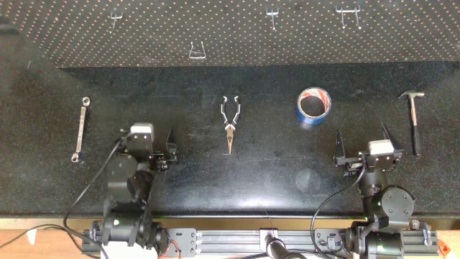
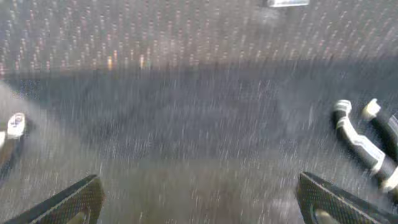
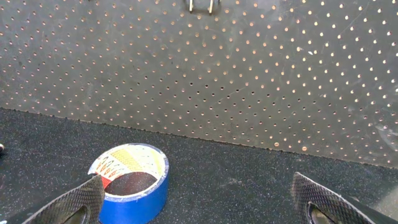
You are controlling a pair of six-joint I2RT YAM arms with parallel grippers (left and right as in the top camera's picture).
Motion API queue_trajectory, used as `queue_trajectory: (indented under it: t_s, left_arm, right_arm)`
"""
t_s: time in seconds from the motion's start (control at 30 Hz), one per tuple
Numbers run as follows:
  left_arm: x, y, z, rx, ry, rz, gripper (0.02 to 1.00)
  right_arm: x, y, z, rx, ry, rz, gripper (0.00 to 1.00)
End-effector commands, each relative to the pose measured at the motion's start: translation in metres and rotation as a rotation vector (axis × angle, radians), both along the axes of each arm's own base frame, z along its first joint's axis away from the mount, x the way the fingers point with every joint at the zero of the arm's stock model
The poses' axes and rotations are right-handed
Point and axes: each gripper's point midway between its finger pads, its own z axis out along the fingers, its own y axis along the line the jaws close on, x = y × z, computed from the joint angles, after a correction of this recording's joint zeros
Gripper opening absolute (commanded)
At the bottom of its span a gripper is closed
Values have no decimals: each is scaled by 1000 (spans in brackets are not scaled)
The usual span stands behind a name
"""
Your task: Place Tools Onto Pegboard
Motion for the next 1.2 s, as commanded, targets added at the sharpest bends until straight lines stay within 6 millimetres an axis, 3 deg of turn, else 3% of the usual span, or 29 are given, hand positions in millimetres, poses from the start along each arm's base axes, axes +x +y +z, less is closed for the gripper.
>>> queue_trajectory:
  t_s: [0.03,0.13,0.2,0.33,0.47,0.57,0.7,0.9,1.03,1.2]
  left_arm:
    - [-11,45,-11,124,313,106,993]
    - [-44,108,-20,359,620,251,993]
    - [-62,129,-24,353,714,332,993]
    - [-84,141,-28,286,784,281,993]
    - [-101,162,-10,94,758,351,993]
    - [-94,178,-8,3,742,370,993]
    - [-60,194,-2,-30,684,287,993]
    - [-39,208,-25,36,750,74,993]
    - [-21,226,-38,-4,777,44,993]
    - [-14,234,-38,5,774,48,996]
  right_arm:
    - [-1,4,0,-13,-5,23,974]
    - [-1,4,0,-13,-5,23,974]
    - [-1,4,0,-13,-5,23,974]
    - [-1,4,0,-13,-5,23,974]
    - [-1,4,0,-13,-5,23,974]
    - [-1,4,0,-13,-5,23,974]
    - [-1,4,0,-13,-5,23,976]
    - [-1,4,0,-13,-5,23,974]
    - [-1,4,0,-13,-5,23,974]
    - [-1,4,0,-13,-5,23,974]
